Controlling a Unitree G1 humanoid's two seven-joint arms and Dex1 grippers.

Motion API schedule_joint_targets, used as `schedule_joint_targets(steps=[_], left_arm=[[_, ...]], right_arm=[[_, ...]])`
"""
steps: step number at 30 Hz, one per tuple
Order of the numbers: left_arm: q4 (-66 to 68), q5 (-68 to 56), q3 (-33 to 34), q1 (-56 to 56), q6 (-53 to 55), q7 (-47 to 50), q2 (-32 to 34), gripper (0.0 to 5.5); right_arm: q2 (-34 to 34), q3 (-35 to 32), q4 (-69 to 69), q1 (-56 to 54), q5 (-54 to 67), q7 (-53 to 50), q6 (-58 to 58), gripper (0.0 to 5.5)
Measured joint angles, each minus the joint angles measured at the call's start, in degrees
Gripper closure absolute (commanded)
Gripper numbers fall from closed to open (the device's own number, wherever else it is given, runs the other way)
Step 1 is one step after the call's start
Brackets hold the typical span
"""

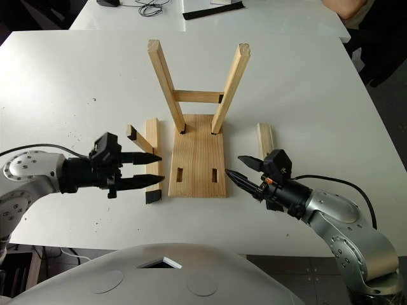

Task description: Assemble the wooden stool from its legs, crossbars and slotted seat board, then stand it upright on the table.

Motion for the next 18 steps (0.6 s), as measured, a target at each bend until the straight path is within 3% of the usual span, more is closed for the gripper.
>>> schedule_joint_targets(steps=[8, 18], left_arm=[[9.0, 7.7, -8.2, 6.0, -7.0, 1.1, -7.6, 2.96], [14.9, 17.7, -8.7, 6.1, -21.6, -8.3, 0.3, 2.96]], right_arm=[[-0.4, 1.0, 0.3, -2.5, 0.0, 0.5, 0.0, 2.78], [0.9, 0.9, -0.9, 0.9, -0.4, -1.5, -0.3, 2.78]])
